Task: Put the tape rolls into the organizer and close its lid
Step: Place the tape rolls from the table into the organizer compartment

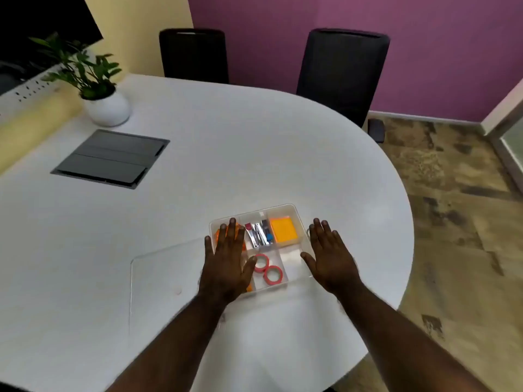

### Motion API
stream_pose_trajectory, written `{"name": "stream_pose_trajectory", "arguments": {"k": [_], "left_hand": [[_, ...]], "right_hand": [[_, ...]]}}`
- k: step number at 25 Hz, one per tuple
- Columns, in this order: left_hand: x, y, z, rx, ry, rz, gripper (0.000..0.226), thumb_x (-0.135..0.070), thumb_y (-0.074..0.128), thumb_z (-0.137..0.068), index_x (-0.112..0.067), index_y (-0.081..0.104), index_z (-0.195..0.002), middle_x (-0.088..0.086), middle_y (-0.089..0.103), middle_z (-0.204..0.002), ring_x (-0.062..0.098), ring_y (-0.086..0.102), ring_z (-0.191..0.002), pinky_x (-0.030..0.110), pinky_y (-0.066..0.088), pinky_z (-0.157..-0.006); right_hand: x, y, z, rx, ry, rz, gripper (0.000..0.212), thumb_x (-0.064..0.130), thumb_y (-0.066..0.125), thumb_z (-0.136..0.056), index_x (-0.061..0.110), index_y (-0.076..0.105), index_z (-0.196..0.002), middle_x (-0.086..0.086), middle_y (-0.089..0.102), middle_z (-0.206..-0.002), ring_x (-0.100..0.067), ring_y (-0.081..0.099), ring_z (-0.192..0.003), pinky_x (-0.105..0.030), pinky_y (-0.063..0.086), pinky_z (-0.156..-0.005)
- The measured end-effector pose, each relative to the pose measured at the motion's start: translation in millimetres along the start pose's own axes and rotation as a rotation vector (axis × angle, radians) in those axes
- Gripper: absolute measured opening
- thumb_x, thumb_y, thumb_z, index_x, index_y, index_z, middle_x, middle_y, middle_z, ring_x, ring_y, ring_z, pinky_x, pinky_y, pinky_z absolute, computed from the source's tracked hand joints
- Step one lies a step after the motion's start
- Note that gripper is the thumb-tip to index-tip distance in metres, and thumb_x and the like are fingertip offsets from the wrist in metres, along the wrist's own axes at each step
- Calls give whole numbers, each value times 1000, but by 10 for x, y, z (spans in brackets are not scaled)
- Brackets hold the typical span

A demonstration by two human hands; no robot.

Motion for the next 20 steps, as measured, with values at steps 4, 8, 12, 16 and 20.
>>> {"name": "stream_pose_trajectory", "arguments": {"k": [4,8,12,16,20], "left_hand": [[105,361,182,136,-20,-111,76,-59,18,-91,-20,2,-154,5,-8,-163,27,-5,-151,64,8,-118],[259,713,234,278,-141,-99,83,-72,8,-83,-28,-12,-151,0,-26,-158,22,-21,-147,69,1,-114],[399,897,194,334,-233,-100,89,-73,3,-78,-26,-5,-153,1,-25,-158,26,-14,-150,65,2,-117],[479,1065,104,339,-297,-108,85,-71,4,-82,-25,-4,-153,3,-17,-162,27,-12,-150,63,3,-119],[505,1188,121,316,-308,-98,96,-76,-11,-75,-22,-2,-154,4,-19,-159,29,-10,-150,60,3,-120]], "right_hand": [[-152,105,153,-28,78,44,73,42,51,-96,2,24,-150,-15,21,-159,-27,12,-148,-41,19,-120],[-604,255,51,55,171,29,65,34,47,-99,1,23,-150,-17,18,-160,-32,13,-149,-43,15,-121],[-1050,512,-100,195,232,31,65,30,48,-99,0,23,-150,-21,21,-159,-37,15,-149,-49,20,-120],[-1334,865,-318,392,317,-89,66,35,45,-98,12,19,-153,-12,18,-162,-31,15,-150,-45,24,-119],[-1419,1034,-516,466,446,-346,65,34,51,-97,16,23,-152,-10,29,-158,-30,30,-143,-45,29,-117]]}}
Point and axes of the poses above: each hand's wrist, its own z-axis away from the middle knuckle, its own y-axis out of the palm, x = y × z, the point moved 8 cm from there along -z, towards the middle knuckle
